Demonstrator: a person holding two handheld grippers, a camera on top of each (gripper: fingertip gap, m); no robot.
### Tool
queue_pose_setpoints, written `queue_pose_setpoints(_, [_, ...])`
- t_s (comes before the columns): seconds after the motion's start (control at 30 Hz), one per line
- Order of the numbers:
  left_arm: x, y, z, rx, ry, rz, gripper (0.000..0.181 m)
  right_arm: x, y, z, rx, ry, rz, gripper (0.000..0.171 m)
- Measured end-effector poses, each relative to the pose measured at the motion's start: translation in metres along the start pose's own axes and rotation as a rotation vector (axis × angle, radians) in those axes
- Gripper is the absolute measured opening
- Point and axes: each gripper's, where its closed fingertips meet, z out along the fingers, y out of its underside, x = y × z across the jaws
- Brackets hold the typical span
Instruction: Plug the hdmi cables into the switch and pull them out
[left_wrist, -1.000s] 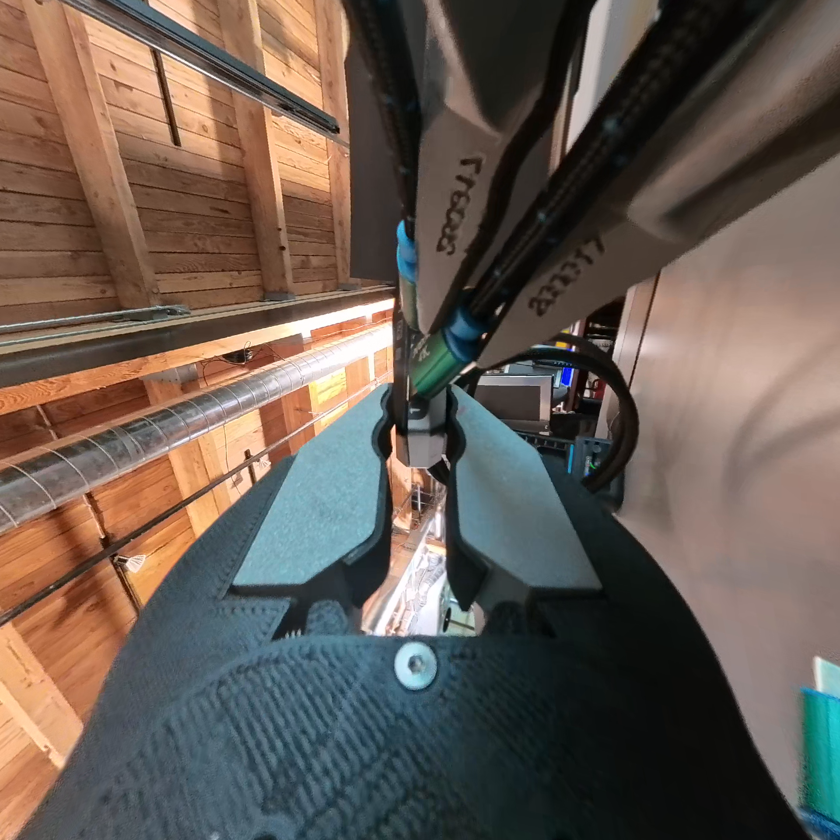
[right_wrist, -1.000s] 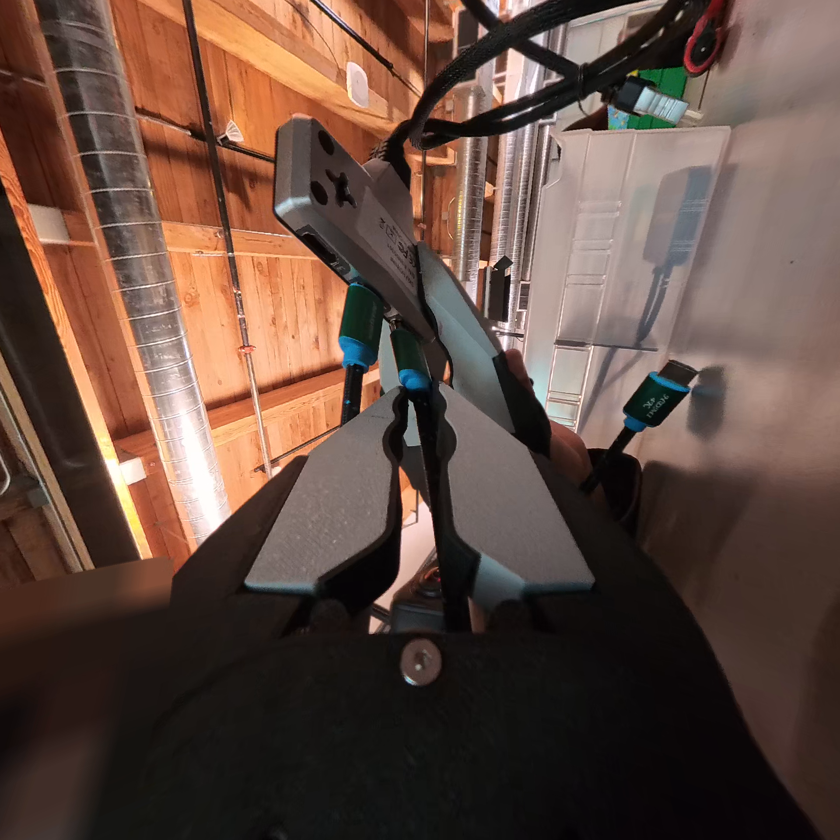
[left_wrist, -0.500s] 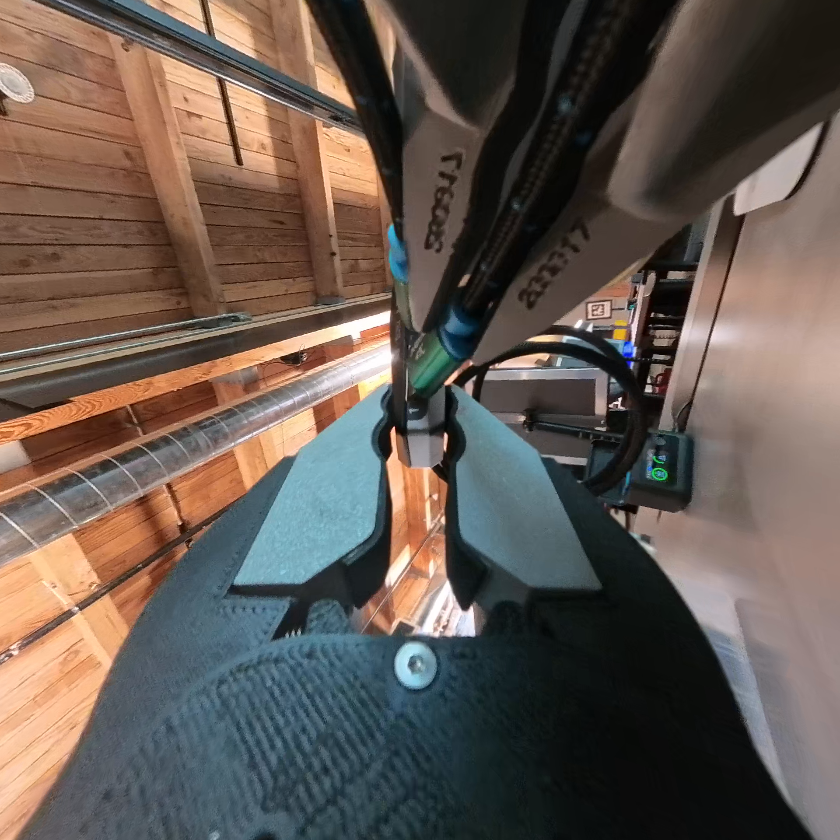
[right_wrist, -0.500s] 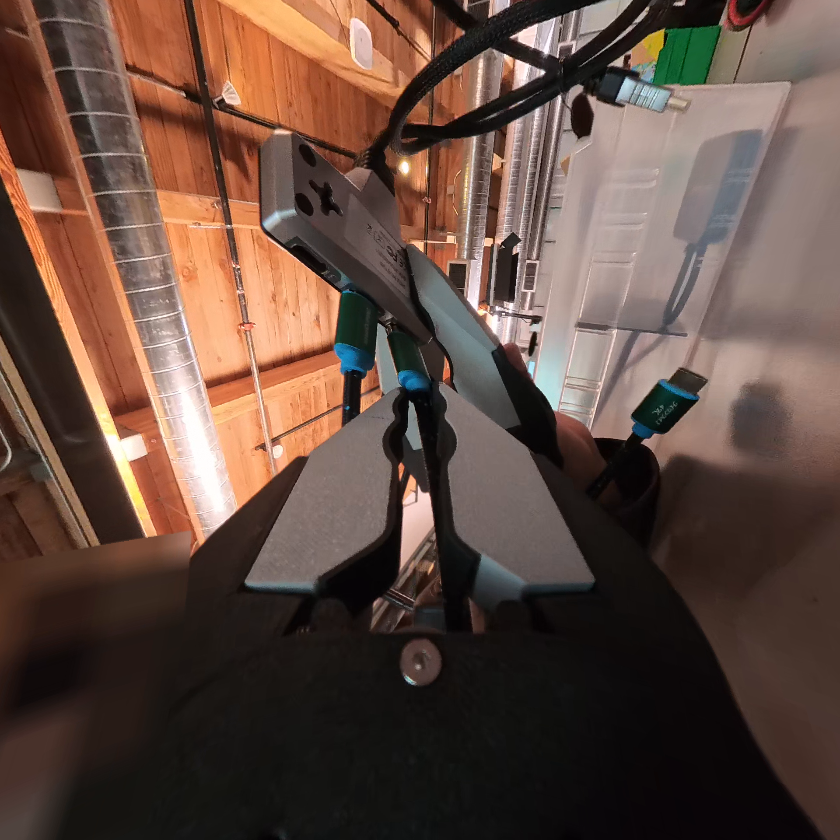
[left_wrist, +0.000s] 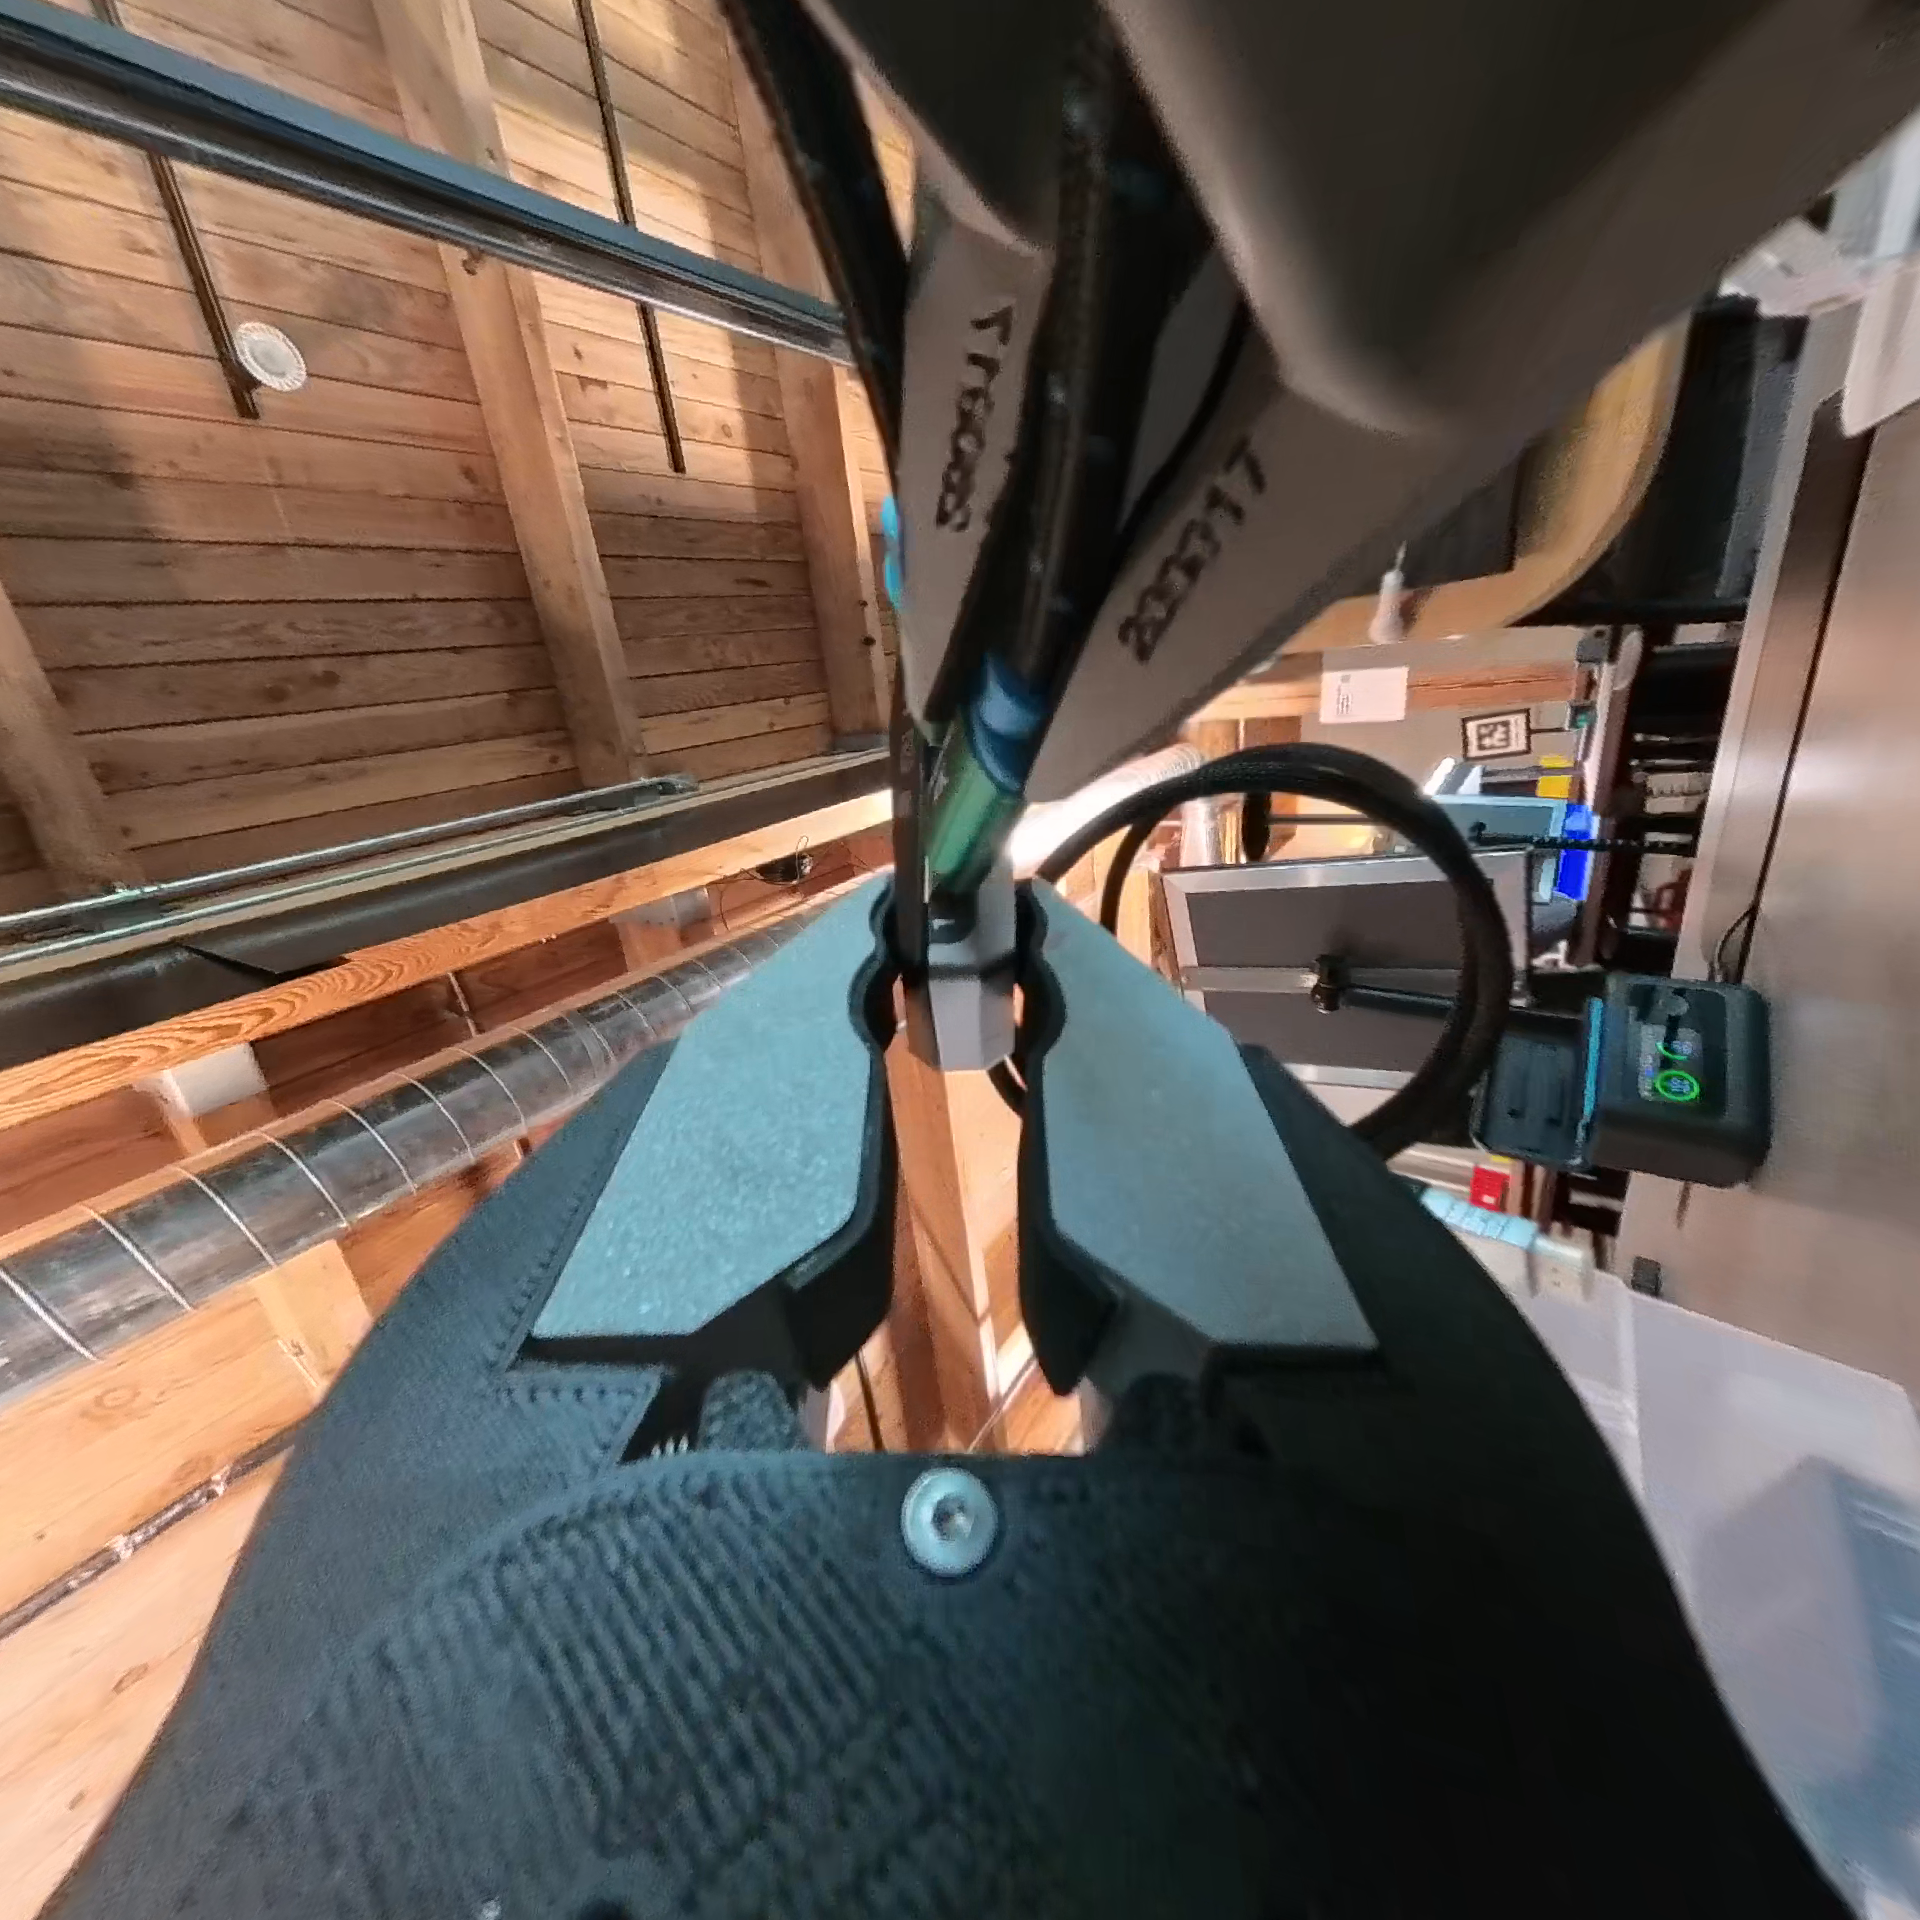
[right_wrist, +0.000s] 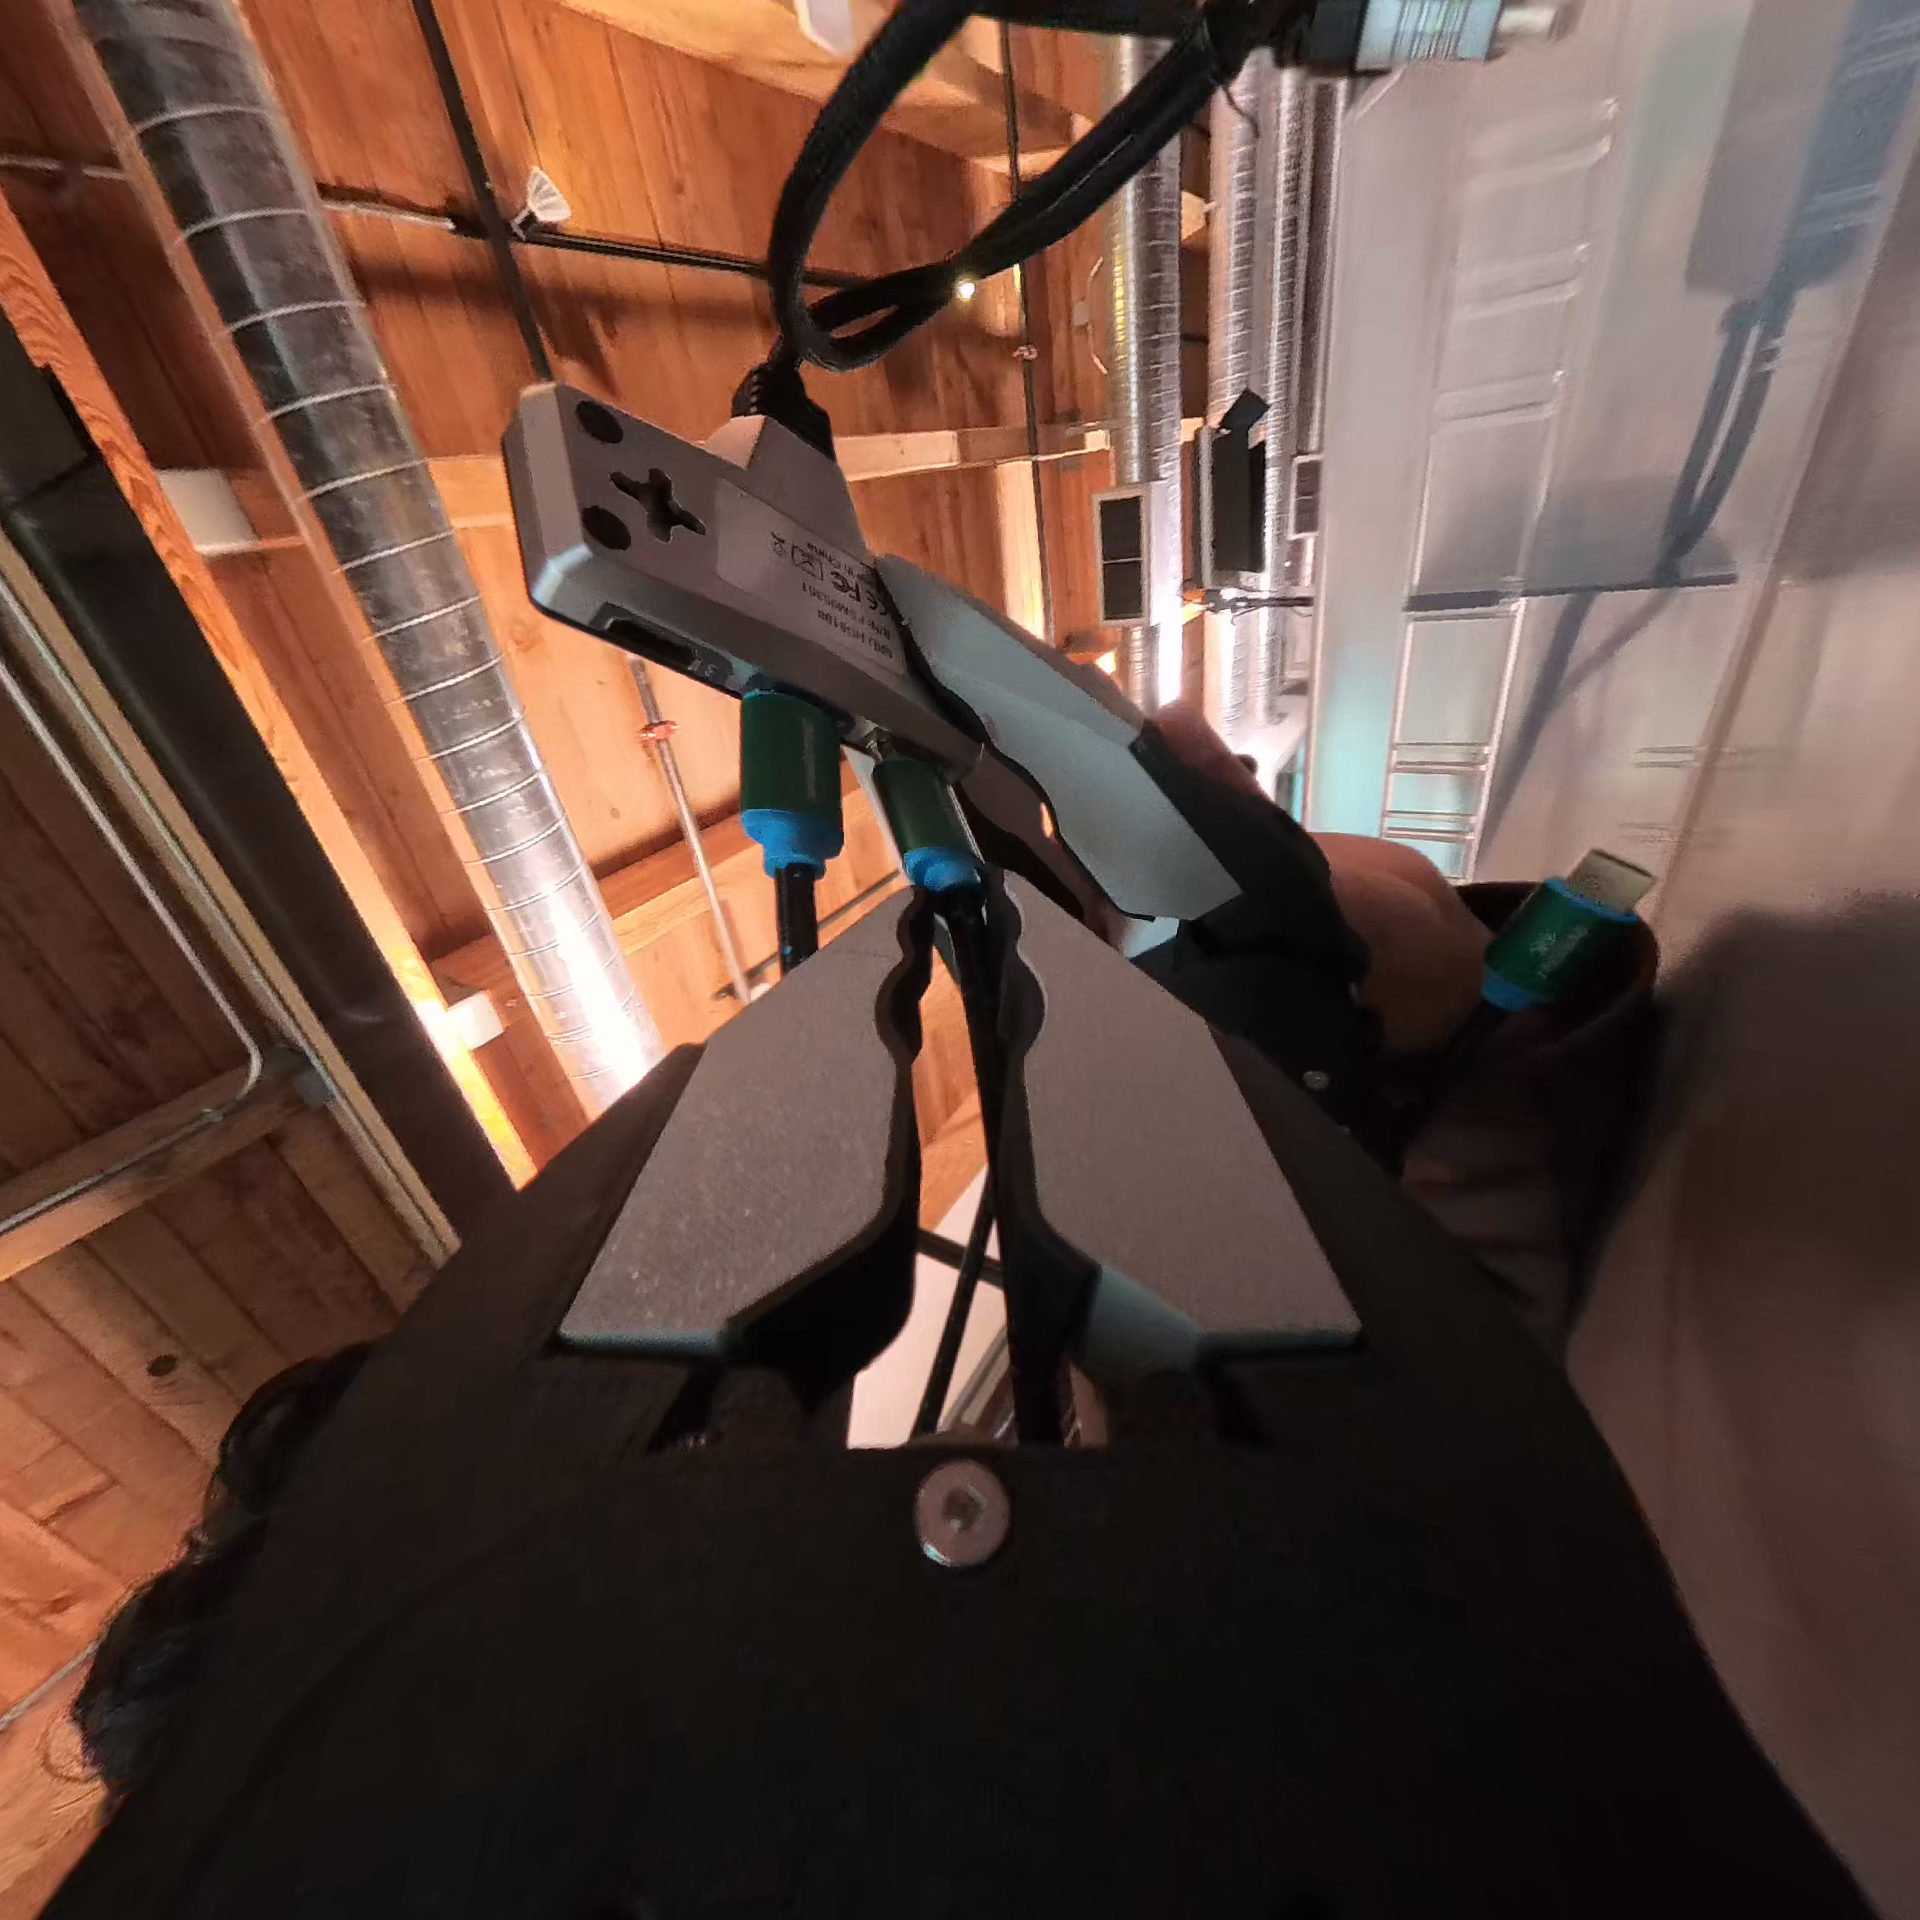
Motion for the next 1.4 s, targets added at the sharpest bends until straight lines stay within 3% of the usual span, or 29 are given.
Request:
queue_pose_setpoints(0.4, [-0.001,-0.002,-0.002,-0.023,0.03,-0.054,0.017,-0.006,0.002,-0.003,0.006,0.075,0.06,0.006])
queue_pose_setpoints(0.67, [0.01,-0.007,-0.006,0.001,0.099,-0.086,0.017,-0.002,0.002,-0.008,0.103,0.147,0.074,0.006])
queue_pose_setpoints(0.83, [0.008,-0.012,-0.009,0.005,0.123,-0.098,0.016,0.001,0.006,-0.009,0.205,-0.001,0.117,0.006])
queue_pose_setpoints(1.0, [0.015,-0.005,-0.009,-0.008,0.16,-0.116,0.016,0.005,0.003,-0.004,0.218,-0.012,0.085,0.006])
queue_pose_setpoints(1.17, [0.025,-0.009,-0.008,0.011,0.222,-0.178,0.017,0.007,-0.007,-0.012,0.153,0.126,-0.187,0.01])
queue_pose_setpoints(1.3, [0.026,-0.005,-0.006,0.003,0.232,-0.211,0.017,0.013,-0.009,-0.018,0.152,0.235,-0.375,0.03])
queue_pose_setpoints(1.4, [0.022,-0.003,-0.006,-0.007,0.219,-0.213,0.018,0.018,-0.007,-0.02,0.14,0.258,-0.421,0.011])
